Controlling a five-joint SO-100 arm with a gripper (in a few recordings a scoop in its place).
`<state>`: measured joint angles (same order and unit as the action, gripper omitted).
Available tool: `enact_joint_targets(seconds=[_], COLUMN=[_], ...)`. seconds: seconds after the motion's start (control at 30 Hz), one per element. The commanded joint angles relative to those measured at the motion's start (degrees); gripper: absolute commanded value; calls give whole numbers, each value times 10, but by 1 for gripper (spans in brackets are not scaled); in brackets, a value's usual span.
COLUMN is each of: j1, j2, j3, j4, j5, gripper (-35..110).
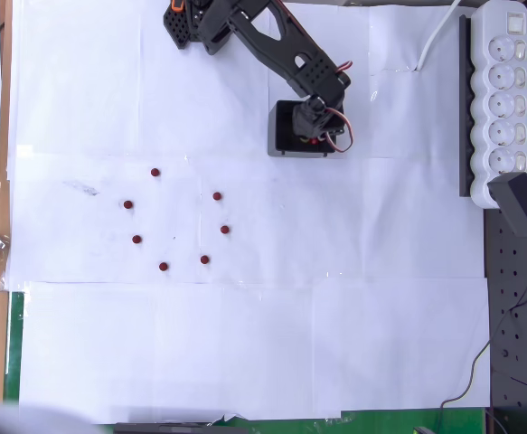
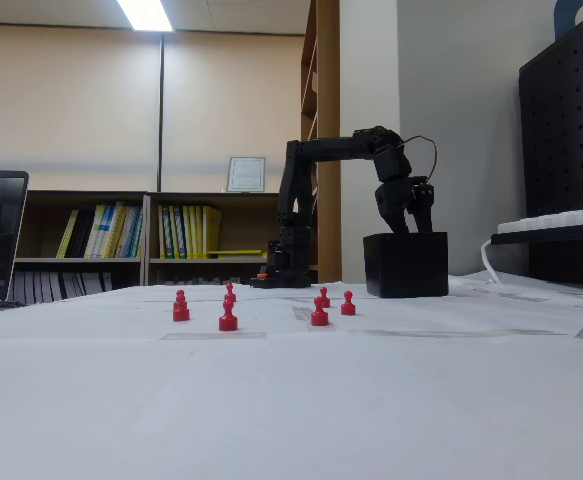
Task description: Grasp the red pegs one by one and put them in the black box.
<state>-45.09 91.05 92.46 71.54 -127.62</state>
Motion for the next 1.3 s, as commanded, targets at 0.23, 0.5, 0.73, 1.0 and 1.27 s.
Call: enact_joint_targets(seconds=[0.23,0.5,0.73,1.0,1.27], j1=[8,93,228,367,479], j2=[-71,-221,-300,-385,-378], j3=[79,36,-174,-392,-604], j4=[85,90,28,-132,-460], j5=[4,63,218,342,424], gripper=[20,20,20,20,20])
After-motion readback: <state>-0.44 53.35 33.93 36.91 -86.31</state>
